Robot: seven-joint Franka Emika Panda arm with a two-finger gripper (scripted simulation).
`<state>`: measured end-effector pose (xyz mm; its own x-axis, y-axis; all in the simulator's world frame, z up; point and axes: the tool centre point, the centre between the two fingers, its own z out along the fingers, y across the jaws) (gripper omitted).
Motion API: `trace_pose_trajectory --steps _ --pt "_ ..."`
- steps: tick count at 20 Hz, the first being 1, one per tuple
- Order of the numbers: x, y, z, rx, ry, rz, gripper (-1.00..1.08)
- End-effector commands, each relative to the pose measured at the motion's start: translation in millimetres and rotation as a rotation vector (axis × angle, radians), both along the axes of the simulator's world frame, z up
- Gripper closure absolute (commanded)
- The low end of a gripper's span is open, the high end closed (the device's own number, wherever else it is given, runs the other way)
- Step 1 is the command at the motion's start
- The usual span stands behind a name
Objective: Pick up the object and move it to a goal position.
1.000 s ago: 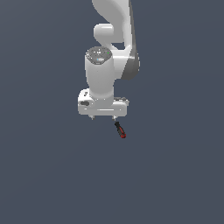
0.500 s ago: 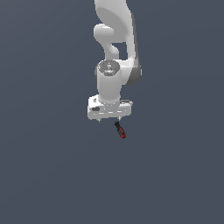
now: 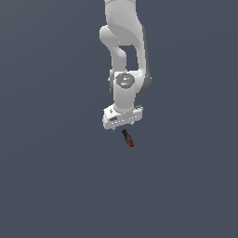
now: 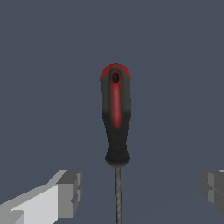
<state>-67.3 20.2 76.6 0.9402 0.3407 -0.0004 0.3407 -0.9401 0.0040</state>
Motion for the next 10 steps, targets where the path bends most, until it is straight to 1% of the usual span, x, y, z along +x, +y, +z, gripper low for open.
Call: trace_pose_trajectory --steps 1,5,10 --pt "-6.4 4.5 -6.8 0.002 0.000 0.031 -0.92" --pt "-11.1 7.8 -11.5 0.004 0.001 0.053 -0.92" --pt "-10.6 7.2 -13.6 0.004 0.002 0.048 -0.92"
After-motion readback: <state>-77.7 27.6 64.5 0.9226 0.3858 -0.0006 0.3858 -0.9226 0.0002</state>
